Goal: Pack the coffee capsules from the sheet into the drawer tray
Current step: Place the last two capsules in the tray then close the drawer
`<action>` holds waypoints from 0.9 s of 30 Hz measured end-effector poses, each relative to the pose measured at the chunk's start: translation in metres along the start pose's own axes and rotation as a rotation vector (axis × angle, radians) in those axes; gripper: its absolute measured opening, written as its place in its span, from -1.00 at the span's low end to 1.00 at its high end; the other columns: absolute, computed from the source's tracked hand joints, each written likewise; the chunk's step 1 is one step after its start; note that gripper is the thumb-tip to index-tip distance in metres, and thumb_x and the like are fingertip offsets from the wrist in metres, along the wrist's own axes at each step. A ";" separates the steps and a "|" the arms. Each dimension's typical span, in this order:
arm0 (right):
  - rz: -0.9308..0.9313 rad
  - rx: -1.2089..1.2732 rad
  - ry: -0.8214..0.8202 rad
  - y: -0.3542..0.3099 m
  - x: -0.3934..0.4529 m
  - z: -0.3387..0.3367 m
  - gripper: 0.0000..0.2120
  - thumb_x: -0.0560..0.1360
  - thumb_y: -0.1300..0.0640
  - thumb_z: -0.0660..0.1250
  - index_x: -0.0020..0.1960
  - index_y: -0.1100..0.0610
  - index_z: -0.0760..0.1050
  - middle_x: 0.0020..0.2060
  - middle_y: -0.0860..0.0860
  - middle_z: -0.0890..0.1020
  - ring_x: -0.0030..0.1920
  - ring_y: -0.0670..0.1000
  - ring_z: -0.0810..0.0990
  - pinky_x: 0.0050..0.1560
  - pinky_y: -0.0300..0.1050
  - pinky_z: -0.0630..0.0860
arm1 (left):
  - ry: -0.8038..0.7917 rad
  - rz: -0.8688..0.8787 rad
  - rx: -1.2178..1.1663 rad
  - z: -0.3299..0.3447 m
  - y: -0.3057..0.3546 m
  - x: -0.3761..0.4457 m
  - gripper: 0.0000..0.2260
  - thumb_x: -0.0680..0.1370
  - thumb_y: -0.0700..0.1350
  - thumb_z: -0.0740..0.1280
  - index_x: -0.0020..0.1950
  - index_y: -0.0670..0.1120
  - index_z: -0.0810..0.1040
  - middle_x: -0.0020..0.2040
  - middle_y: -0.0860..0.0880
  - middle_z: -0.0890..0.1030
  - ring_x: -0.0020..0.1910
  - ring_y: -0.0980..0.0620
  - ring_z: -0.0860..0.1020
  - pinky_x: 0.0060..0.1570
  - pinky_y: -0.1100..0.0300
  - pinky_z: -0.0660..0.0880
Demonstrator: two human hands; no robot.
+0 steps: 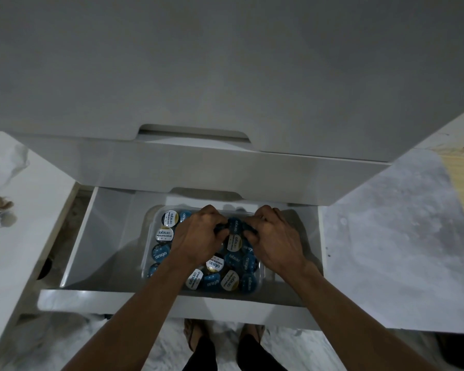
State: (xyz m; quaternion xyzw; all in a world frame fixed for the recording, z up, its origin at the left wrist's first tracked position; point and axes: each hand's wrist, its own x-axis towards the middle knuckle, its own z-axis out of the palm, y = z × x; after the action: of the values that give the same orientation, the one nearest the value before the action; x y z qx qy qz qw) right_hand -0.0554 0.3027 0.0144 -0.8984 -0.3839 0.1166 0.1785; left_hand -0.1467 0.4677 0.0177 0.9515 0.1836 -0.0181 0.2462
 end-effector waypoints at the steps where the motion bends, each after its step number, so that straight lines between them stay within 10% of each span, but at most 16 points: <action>1: 0.005 0.015 -0.002 -0.001 0.000 -0.001 -0.72 0.57 0.03 0.28 0.27 -0.01 0.53 0.10 -0.01 0.51 0.12 0.02 0.46 -0.03 -0.05 0.56 | 0.010 -0.008 -0.013 0.000 -0.001 -0.001 -0.79 0.52 0.00 0.39 0.14 0.01 0.65 0.14 0.07 0.59 0.01 -0.01 0.61 -0.07 0.04 0.58; 17: 0.146 0.439 0.152 -0.041 -0.034 -0.019 -0.57 0.51 0.04 0.41 0.33 0.13 0.49 0.19 0.05 0.59 0.13 0.00 0.58 0.19 -0.08 0.54 | 0.228 -0.075 -0.263 -0.036 0.007 -0.055 -0.73 0.45 0.01 0.50 0.11 0.00 0.67 0.07 0.02 0.67 -0.29 0.18 0.61 -0.15 0.17 0.60; 27: 0.202 0.455 0.424 -0.130 -0.134 -0.023 -0.65 0.49 0.07 0.44 0.25 0.12 0.56 0.08 0.06 0.64 -0.06 -0.10 0.56 -0.05 -0.33 0.42 | 0.399 0.065 -0.227 -0.090 -0.017 -0.152 -0.74 0.49 0.02 0.45 0.15 0.00 0.62 0.11 -0.02 0.66 -0.18 0.05 0.66 -0.19 0.12 0.62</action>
State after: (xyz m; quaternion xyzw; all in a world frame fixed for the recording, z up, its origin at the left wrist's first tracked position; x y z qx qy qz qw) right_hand -0.2224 0.2823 0.0980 -0.8733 -0.2113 0.0269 0.4382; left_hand -0.2998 0.4723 0.1080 0.9078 0.1990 0.1991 0.3108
